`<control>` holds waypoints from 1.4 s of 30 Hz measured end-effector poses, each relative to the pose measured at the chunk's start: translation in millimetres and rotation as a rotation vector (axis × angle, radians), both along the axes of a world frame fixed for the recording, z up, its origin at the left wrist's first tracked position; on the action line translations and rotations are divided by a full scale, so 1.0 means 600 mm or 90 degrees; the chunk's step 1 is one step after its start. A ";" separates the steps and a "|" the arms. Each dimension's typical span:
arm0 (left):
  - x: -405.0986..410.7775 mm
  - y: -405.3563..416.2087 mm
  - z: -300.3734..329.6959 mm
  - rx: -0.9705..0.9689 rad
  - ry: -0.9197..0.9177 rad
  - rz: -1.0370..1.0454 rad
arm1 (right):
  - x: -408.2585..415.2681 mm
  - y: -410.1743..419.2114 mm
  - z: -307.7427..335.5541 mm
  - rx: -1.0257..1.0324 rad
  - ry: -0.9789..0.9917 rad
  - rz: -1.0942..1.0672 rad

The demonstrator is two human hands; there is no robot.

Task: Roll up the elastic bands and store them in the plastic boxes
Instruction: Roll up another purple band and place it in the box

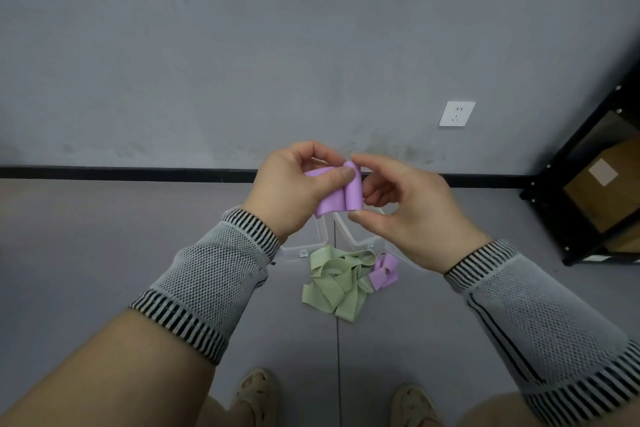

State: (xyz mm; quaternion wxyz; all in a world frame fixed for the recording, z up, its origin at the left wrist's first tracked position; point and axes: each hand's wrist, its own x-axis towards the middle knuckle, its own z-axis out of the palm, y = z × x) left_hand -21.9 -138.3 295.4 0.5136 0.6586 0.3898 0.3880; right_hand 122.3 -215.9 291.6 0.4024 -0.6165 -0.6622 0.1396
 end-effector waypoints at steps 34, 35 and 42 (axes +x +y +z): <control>0.002 0.004 0.002 -0.205 -0.116 -0.053 | 0.010 -0.002 0.011 -0.106 0.297 0.051; 0.002 0.004 0.003 -0.232 -0.140 -0.070 | 0.014 -0.003 0.012 -0.117 0.359 0.073; 0.001 0.001 0.009 -0.290 -0.190 -0.118 | 0.010 0.000 0.015 -0.134 0.528 0.137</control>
